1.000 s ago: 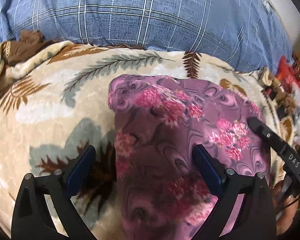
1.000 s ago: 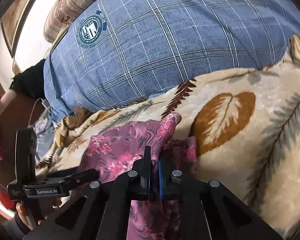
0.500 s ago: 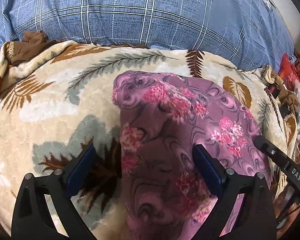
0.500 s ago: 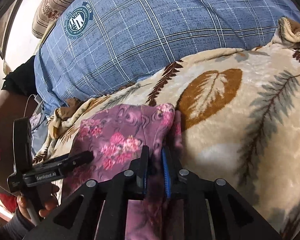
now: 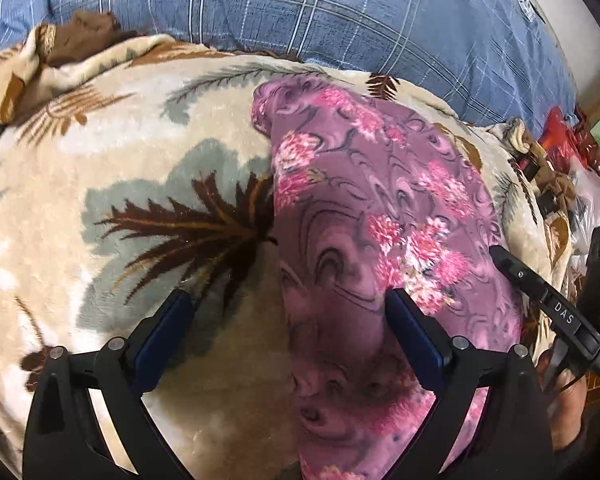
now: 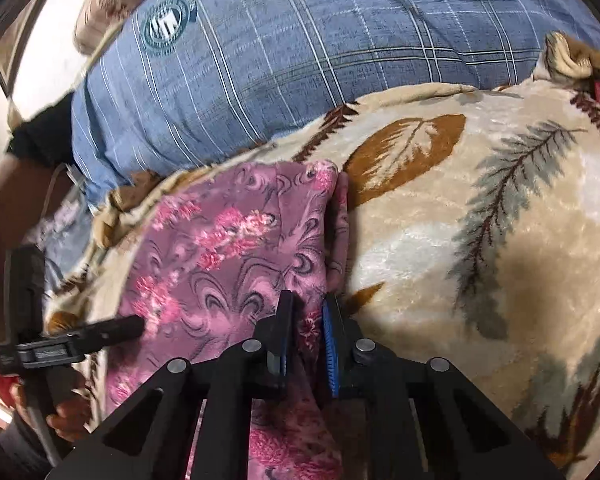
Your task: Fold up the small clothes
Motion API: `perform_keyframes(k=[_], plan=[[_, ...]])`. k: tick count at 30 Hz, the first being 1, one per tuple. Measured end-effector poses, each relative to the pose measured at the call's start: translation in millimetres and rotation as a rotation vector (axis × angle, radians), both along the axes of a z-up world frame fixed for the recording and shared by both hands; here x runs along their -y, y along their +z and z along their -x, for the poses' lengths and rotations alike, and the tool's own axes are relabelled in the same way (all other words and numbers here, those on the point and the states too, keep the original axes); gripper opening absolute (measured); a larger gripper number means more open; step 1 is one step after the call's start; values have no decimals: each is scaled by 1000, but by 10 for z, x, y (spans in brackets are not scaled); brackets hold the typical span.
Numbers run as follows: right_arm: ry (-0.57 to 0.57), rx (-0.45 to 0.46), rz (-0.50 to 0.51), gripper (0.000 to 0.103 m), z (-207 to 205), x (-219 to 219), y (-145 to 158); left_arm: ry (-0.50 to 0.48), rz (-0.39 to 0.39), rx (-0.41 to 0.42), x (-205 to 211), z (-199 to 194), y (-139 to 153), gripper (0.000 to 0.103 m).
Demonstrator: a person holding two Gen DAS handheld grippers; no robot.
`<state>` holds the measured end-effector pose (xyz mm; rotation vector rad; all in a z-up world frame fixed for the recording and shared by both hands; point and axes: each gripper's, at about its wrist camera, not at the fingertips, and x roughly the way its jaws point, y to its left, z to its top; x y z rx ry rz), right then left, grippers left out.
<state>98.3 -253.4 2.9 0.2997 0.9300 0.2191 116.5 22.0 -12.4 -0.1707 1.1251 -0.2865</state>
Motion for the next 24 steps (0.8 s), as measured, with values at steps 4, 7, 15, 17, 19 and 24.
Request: perform_keyframes(k=[4,7,15,17,19,24], plan=[[45,35,-4,31,199,-5,243,-25,26,43,-75,194,183,98],[39,6,-2,52,367,13,170,-39,49,23,-88,343,129,98],[53,-10,-39,15,523,-31,33,-58,-5,-24,41,533,-81,98],[50,-32,-11,20,514,-25,-4,-56,-9,-25,40,583,-44,98],[55,-20,-6,26,593,-58,106,-55,1,2,1,676,36,98],[101,12,47,47,888,-120,127,-83,-31,26,10,858,-47,98]])
